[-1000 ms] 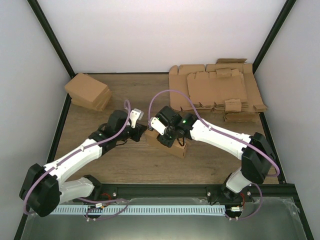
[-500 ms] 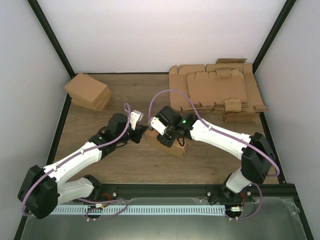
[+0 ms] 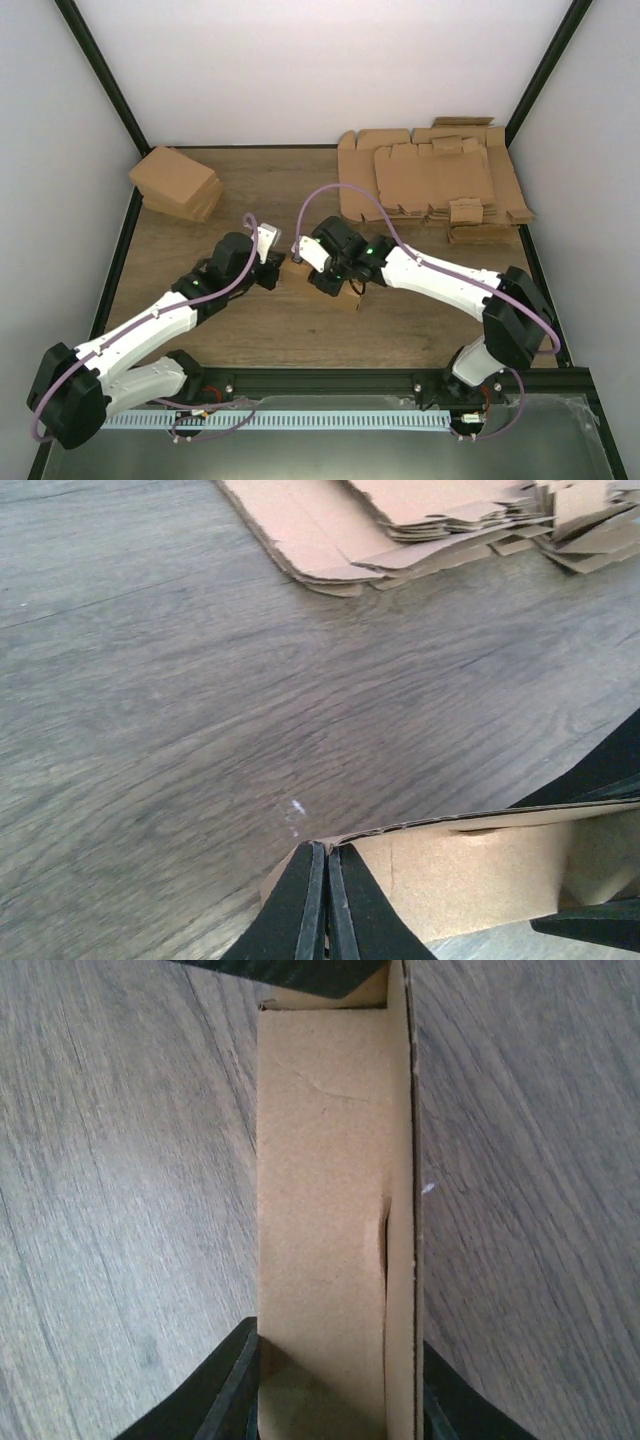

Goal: Fold the paper box

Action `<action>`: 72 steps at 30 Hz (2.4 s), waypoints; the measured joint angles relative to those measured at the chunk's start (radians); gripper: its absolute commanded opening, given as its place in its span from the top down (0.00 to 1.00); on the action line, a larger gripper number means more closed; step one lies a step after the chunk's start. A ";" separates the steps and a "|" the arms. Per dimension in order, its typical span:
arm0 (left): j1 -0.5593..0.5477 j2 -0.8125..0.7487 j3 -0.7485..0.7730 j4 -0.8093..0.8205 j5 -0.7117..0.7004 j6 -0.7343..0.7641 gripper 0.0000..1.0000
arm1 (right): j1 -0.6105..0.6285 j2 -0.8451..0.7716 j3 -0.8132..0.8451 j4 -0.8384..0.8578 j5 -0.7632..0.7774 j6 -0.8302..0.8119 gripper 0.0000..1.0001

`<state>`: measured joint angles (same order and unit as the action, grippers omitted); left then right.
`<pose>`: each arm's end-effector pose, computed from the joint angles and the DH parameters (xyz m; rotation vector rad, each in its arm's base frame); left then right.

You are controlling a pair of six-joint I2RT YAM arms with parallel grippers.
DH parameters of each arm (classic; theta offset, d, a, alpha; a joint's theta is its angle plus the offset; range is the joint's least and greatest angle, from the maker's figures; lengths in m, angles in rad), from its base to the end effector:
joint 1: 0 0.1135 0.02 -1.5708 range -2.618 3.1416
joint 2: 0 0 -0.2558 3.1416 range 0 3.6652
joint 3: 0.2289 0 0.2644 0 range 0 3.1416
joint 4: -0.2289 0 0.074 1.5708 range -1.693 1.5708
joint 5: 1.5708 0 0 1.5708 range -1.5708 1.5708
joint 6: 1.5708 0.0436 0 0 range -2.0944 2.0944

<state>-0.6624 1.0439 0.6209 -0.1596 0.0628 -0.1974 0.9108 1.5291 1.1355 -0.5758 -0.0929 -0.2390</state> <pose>0.1946 -0.1553 0.2190 0.5447 2.1383 -0.5583 0.2032 0.2684 0.2289 -1.4330 2.1435 0.3767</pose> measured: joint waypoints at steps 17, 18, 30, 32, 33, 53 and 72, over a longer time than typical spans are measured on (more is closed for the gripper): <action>0.051 -0.002 -0.002 -0.005 -0.076 0.024 0.96 | -0.004 0.129 0.109 0.102 0.023 -0.088 0.29; 0.051 -0.002 -0.002 -0.005 -0.069 0.027 0.96 | -0.005 0.126 0.107 0.109 0.025 -0.086 0.28; 0.050 0.020 0.007 0.007 -0.040 0.046 0.96 | -0.065 0.006 0.102 0.078 0.014 -0.033 0.21; 0.050 0.035 0.017 0.009 -0.039 0.046 0.96 | -0.080 -0.027 0.102 0.062 0.010 -0.012 0.20; 0.050 0.043 0.021 0.009 -0.039 0.046 0.96 | -0.085 -0.045 0.102 0.053 0.008 -0.001 0.20; 0.050 0.109 0.072 0.007 -0.031 0.051 0.96 | -0.214 -0.492 -0.065 -0.154 0.072 0.426 0.48; 0.048 0.115 0.077 0.005 -0.031 0.054 0.96 | -0.215 -0.357 -0.124 -0.202 0.043 0.504 0.53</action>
<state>-0.6140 1.1587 0.6979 -0.1547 0.0315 -0.1436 0.6960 1.1725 1.0111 -0.7780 -0.0498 0.2649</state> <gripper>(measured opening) 0.039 0.491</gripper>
